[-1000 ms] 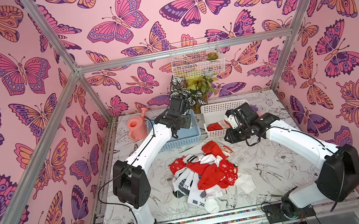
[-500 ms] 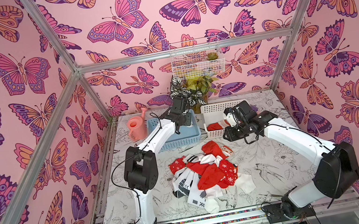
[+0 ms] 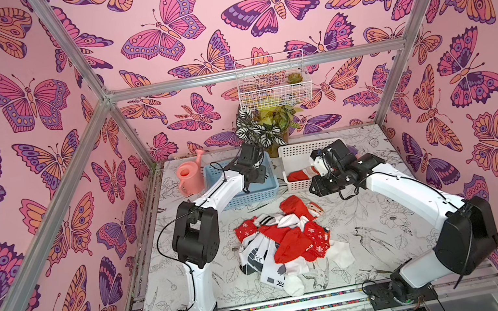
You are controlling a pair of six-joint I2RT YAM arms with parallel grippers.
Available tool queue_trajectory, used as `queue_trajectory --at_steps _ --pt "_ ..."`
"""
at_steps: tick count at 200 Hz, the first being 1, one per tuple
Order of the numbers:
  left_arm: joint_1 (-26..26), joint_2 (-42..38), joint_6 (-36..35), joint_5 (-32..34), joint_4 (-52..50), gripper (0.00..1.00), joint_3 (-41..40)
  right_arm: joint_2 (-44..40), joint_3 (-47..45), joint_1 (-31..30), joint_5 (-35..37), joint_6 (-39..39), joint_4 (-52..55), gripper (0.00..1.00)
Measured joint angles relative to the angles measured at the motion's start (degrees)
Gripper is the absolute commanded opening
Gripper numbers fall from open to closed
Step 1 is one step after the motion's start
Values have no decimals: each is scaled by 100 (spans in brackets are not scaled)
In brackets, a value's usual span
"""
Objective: Sort the socks into the basket by color
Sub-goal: Place the sock in the bin.
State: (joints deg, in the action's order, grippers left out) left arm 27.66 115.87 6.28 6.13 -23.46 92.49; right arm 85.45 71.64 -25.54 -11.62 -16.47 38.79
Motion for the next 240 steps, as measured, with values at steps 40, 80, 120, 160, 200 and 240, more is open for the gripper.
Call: queue_trajectory --at_steps 40,80,120,160,200,240 --pt "-2 -170 39 -13 7 21 -393 0 0 0 -7 -2 0 32" --pt "-55 -304 44 -13 44 28 -544 0 2 0 -44 -2 0 32" --pt "-114 -415 42 -11 87 32 -621 0 9 0 -133 -2 2 32" --pt "-129 -660 46 -15 98 43 -815 -2 11 0 -221 -7 4 32" --pt "-144 -866 39 -17 87 45 -1012 -39 11 0 -275 -13 59 33" --pt "-146 -1217 170 -90 -9 45 -1224 -184 11 0 -398 -22 142 34"
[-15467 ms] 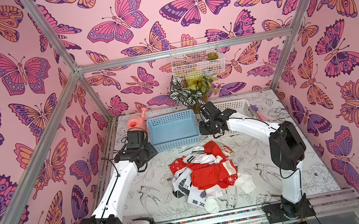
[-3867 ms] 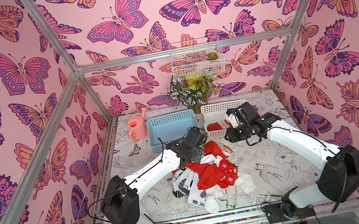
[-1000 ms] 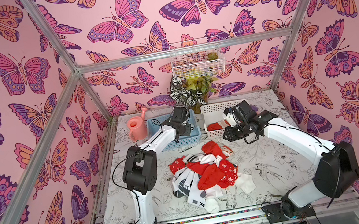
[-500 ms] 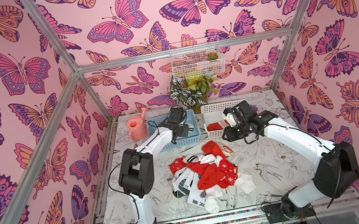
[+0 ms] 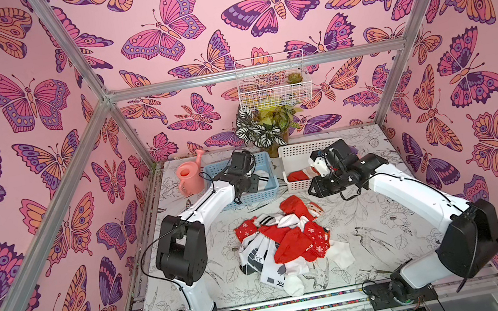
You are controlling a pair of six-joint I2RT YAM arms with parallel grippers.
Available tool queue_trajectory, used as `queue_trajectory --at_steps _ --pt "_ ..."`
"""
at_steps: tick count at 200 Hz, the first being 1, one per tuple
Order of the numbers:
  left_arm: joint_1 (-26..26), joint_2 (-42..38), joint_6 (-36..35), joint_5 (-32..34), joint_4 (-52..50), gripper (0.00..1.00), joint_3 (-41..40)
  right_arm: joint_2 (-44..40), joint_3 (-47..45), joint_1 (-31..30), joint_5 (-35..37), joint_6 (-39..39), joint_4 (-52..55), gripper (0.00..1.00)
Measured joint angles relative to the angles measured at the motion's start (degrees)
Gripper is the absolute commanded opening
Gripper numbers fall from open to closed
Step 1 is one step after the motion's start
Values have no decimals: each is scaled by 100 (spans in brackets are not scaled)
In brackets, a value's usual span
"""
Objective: Sort the socks into the basket by color
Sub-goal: Pick up the sock at the center of the board.
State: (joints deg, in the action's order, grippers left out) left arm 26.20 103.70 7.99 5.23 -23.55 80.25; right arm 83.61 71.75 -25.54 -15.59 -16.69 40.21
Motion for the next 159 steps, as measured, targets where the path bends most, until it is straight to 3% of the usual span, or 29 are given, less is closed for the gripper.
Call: queue_trajectory --at_steps 81,159 --pt "138 -1237 584 -400 -273 48 -946 -450 -433 -289 -35 -232 122 35" --pt "271 -2131 557 -426 -824 48 -1043 -977 -732 -1762 894 -1252 227 36"
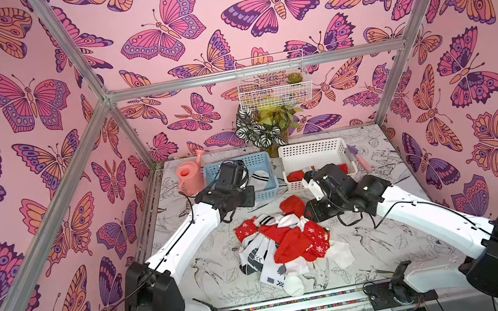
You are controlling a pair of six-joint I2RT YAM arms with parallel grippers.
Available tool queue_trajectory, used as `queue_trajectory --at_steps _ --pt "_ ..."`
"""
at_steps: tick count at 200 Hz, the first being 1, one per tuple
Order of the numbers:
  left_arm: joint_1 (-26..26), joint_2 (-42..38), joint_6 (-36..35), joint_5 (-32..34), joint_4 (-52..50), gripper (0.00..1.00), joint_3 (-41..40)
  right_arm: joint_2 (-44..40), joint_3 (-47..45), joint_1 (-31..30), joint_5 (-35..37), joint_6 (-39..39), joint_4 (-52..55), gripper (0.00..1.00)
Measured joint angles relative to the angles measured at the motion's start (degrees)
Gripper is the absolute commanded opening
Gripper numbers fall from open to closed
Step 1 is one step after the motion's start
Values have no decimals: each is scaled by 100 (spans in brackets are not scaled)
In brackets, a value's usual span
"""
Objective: Sort the socks into the basket by color
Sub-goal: Pick up the sock at the center of the board.
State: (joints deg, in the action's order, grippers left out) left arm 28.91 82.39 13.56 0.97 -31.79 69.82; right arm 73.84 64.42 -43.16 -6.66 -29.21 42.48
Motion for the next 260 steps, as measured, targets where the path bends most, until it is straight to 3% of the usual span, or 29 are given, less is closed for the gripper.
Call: queue_trajectory --at_steps 96,157,260 --pt "-157 -798 -345 273 160 52 -415 -42 -247 -1062 1414 -1587 461 37" --pt "-313 -1025 -195 238 354 52 -616 -4 -470 -1180 1451 -2094 474 41" --pt "-313 -1014 -17 114 391 52 -623 1226 -33 -1526 1047 -2354 -50 46"
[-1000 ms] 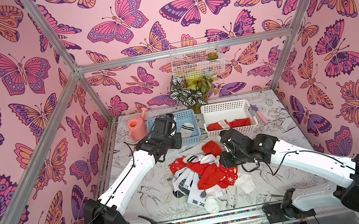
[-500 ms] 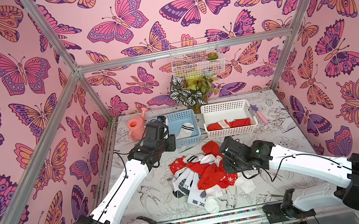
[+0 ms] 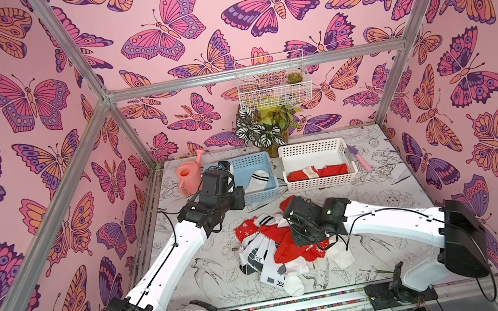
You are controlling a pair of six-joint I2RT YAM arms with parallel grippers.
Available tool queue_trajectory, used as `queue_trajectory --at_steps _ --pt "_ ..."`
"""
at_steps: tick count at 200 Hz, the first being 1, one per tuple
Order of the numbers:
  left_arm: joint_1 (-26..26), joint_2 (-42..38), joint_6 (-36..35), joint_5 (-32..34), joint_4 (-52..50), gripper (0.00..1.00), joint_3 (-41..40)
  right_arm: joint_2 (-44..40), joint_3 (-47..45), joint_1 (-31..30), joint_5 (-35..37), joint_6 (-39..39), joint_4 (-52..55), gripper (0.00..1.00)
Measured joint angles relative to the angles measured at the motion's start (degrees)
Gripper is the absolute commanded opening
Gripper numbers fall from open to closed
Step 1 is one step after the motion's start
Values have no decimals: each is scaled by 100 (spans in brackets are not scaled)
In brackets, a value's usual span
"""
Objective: Sort the socks into the basket by color
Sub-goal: Pick up the sock at the center of the board.
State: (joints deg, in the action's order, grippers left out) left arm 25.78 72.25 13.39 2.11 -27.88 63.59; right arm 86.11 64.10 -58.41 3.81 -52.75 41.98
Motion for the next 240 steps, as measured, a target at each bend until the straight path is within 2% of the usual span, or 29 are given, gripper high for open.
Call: queue_trajectory --at_steps 57,133,165,192,207,240 --pt "0 0 66 -87 81 52 -59 216 50 -17 -120 9 -188 56" --pt "0 0 66 -127 90 52 -59 846 424 26 -87 101 -155 52" --pt "0 -2 63 -127 87 52 -59 966 433 79 -92 173 -144 46" --pt "0 -2 63 -127 87 52 -59 1054 433 103 -111 199 -151 37" --pt "0 -2 63 -127 87 52 -59 1099 433 149 -118 223 -155 31" --pt "7 -4 63 -129 87 52 -59 1152 450 247 -140 354 -179 10"
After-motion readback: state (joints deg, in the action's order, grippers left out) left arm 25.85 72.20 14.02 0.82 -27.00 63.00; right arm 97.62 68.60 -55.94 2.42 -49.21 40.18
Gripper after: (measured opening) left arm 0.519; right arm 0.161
